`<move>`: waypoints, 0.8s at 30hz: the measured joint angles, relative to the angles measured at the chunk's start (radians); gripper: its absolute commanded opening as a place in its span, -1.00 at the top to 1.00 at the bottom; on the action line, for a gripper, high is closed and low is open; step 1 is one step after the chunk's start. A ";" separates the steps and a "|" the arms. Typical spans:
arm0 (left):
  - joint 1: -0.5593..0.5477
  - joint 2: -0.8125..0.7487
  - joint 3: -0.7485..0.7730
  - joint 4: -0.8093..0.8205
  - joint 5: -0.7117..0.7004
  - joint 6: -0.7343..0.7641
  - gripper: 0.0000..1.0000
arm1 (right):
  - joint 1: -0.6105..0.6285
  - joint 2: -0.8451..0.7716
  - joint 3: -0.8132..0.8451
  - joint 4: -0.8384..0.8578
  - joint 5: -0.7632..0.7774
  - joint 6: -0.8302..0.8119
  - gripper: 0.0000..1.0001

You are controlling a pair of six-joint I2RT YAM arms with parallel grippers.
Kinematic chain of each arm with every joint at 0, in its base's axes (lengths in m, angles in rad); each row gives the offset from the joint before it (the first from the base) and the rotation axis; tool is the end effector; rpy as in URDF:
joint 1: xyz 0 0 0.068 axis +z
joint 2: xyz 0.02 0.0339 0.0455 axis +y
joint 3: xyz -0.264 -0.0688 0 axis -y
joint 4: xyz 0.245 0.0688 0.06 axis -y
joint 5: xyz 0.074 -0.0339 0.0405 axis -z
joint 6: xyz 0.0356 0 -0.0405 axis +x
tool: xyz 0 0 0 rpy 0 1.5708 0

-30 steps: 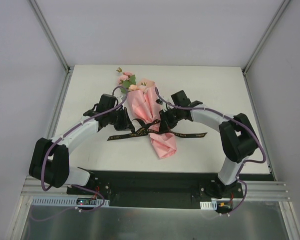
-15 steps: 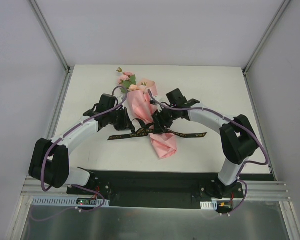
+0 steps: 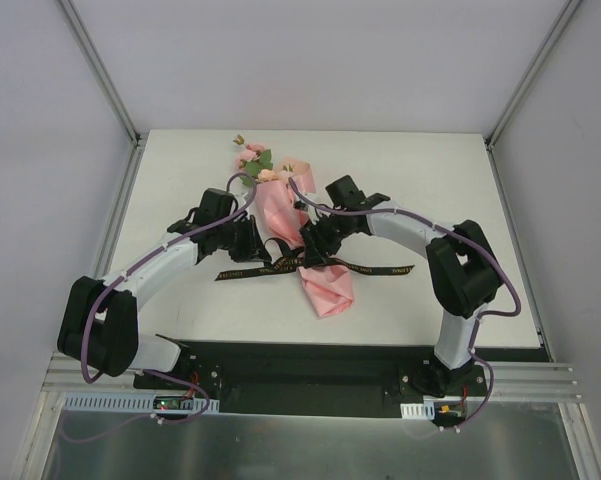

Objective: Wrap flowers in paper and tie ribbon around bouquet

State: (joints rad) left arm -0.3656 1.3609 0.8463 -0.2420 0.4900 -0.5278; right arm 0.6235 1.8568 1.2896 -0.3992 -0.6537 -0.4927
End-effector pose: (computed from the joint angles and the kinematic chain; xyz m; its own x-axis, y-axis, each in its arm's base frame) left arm 0.2597 -0.1173 0.2310 -0.8737 -0.1414 -0.4655 0.2258 0.7298 -0.6453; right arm 0.3052 0.2461 0.2016 -0.2366 -0.6327 -0.7374 -0.9715 0.1628 0.1721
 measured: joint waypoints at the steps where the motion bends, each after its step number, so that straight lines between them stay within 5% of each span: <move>1: -0.002 0.000 0.000 0.000 0.001 0.000 1.00 | 0.000 0.003 0.006 0.000 -0.002 -0.001 0.19; 4: -0.009 0.000 0.000 -0.001 0.004 0.000 1.00 | 0.000 0.010 0.021 -0.005 -0.012 -0.002 0.57; 7: -0.013 0.000 0.000 -0.002 0.004 0.000 1.00 | 0.000 0.012 0.030 -0.013 -0.020 0.002 0.64; 24: -0.014 0.000 -0.006 -0.002 -0.002 -0.005 1.00 | -0.024 -0.020 0.020 -0.001 0.001 0.057 0.46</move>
State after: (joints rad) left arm -0.3801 1.3609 0.8406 -0.2440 0.4877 -0.5327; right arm 0.5999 1.8370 1.3098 -0.4004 -0.6525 -0.4355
